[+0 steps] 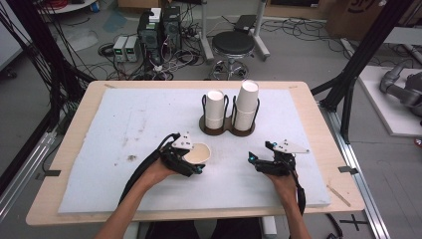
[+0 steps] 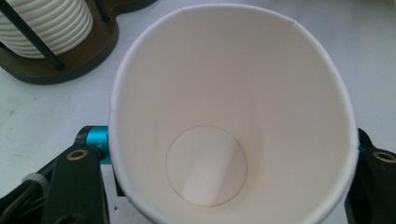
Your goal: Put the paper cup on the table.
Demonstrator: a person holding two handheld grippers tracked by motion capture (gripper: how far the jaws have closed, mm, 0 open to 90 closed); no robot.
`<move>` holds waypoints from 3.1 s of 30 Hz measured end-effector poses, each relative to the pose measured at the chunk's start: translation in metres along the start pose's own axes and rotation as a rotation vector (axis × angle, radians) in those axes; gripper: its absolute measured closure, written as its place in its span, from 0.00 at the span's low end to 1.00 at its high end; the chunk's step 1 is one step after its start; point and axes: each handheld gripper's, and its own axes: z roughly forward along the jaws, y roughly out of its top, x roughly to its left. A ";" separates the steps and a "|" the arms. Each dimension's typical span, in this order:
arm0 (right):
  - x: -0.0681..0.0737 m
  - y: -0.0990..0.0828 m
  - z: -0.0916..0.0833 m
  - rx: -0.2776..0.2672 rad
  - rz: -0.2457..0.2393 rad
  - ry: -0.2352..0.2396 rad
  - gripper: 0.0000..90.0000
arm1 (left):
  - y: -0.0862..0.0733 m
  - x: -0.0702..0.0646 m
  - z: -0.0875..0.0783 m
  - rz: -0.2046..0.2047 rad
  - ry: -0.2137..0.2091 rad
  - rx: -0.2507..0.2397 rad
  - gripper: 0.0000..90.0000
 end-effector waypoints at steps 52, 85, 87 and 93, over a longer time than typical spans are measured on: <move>-0.003 -0.001 -0.001 -0.016 0.023 0.008 0.21 | -0.061 0.011 -0.028 -0.163 0.026 -0.072 0.09; -0.003 -0.001 -0.001 -0.023 0.029 0.005 0.21 | -0.127 0.030 -0.107 -0.256 0.250 -0.329 0.10; -0.003 -0.001 -0.001 -0.017 0.025 0.004 0.21 | -0.129 0.030 -0.108 -0.255 0.268 -0.337 0.10; -0.002 -0.001 -0.001 -0.016 0.019 0.002 0.21 | -0.143 0.035 -0.111 -0.327 0.346 -0.396 0.10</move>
